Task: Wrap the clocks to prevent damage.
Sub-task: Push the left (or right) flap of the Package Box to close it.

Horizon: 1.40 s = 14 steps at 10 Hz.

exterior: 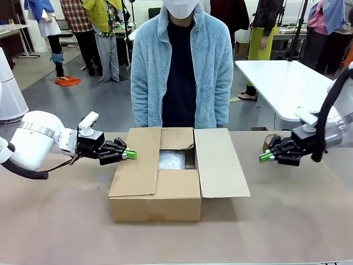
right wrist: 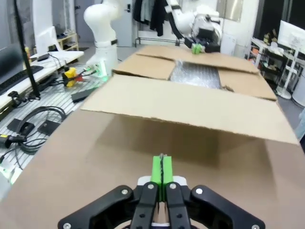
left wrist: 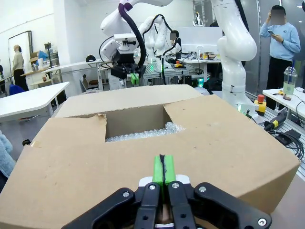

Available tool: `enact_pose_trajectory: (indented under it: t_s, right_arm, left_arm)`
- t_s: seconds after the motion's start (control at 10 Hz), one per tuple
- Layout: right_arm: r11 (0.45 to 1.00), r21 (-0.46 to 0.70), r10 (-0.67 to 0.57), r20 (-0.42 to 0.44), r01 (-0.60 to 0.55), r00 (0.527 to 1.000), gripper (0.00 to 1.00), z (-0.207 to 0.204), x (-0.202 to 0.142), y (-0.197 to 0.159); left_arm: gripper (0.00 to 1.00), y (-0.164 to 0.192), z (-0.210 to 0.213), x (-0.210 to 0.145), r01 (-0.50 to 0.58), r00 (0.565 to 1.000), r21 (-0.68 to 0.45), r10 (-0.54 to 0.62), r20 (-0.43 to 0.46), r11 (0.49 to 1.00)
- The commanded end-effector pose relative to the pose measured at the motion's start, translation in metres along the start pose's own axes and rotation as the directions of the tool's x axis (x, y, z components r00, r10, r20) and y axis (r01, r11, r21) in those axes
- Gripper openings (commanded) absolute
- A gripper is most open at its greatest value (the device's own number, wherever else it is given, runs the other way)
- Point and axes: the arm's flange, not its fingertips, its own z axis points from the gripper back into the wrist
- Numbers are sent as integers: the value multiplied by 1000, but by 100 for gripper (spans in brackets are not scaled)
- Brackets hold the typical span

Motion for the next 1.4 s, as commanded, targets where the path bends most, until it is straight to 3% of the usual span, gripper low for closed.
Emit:
enact_pose_trajectory:
  t_s: [0.0,0.4,0.6,1.3]
  right_arm:
    - [998,-39,-53,7,53,999,1,-36,-6,-4]
    - [995,7,-101,54,101,993,1,-74,-27,-17]
    - [993,34,-116,161,112,980,1,-85,-22,-25]
    - [998,-42,-29,280,43,960,1,-112,6,-21]
  left_arm:
    - [0,2,-1,-1,-2,1000,14,2,9,1000]
    - [0,2,-1,-1,-2,1000,14,2,9,1000]
    - [0,2,-1,-1,-2,1000,14,2,9,1000]
    - [0,2,-1,-1,-2,1000,14,2,9,1000]
